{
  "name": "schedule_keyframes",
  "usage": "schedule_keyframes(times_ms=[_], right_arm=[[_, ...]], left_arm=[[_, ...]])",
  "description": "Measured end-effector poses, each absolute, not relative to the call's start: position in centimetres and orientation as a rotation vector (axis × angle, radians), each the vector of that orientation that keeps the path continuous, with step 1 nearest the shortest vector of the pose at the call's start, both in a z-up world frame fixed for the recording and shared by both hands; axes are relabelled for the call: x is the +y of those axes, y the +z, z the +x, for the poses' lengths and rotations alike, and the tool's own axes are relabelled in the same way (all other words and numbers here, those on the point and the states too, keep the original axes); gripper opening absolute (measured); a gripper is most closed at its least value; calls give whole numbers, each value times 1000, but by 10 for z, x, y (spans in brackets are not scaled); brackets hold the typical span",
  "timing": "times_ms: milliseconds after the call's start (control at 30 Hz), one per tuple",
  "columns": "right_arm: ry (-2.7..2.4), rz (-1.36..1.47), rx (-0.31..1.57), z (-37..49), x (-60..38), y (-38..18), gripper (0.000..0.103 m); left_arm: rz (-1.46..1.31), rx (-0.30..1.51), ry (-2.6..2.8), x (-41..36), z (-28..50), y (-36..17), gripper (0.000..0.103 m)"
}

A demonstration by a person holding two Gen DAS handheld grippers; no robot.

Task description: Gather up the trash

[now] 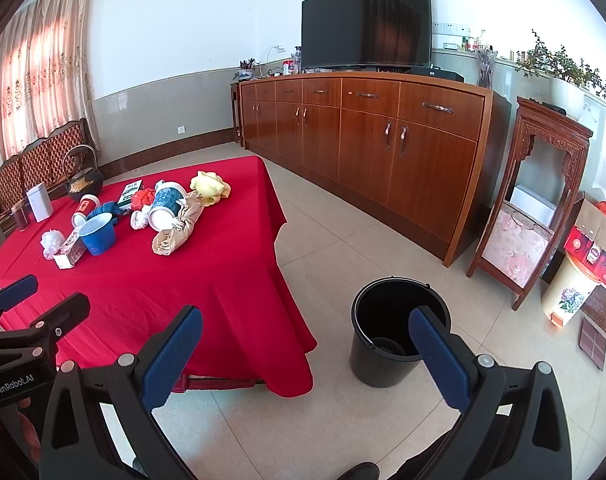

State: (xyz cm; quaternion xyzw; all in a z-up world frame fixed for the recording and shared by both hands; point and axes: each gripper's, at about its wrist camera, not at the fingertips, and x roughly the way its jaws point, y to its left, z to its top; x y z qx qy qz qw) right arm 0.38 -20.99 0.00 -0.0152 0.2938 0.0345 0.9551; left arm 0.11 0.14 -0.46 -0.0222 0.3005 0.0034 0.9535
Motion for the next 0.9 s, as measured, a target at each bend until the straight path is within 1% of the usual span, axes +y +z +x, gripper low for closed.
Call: schedule_keyframes(times_ms=[900], right_arm=[[61, -29, 597, 3, -211, -1, 103]], left_arm=[[-49, 616, 7, 3, -1, -9, 103]])
